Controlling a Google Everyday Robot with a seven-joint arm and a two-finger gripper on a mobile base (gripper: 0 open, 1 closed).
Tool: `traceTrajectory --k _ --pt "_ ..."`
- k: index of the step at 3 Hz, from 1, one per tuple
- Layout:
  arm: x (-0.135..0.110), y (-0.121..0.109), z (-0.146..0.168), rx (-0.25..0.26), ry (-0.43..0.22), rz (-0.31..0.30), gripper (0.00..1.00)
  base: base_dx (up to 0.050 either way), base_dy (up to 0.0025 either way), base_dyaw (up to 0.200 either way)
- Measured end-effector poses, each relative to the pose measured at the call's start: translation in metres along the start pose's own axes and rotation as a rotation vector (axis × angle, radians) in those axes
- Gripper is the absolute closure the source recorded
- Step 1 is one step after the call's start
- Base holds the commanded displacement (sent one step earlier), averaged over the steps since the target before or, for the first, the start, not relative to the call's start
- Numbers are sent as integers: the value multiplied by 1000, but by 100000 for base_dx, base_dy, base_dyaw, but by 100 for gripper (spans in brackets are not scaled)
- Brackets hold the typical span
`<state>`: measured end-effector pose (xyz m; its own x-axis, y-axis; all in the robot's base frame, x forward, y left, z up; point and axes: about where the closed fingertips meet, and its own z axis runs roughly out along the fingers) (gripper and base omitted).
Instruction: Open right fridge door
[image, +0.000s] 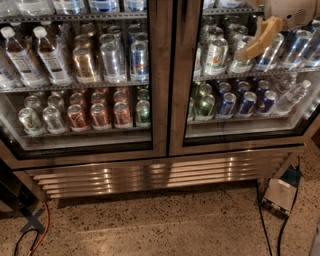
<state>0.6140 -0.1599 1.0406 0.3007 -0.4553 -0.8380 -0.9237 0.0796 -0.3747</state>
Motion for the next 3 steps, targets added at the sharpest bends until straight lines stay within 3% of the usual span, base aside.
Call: traceTrajectory --k 2,3 --pt "-12 -5 11 -19 11 -32 0 0 0 0" --pt "-40 -21 39 -32 18 -87 0 0 0 0"
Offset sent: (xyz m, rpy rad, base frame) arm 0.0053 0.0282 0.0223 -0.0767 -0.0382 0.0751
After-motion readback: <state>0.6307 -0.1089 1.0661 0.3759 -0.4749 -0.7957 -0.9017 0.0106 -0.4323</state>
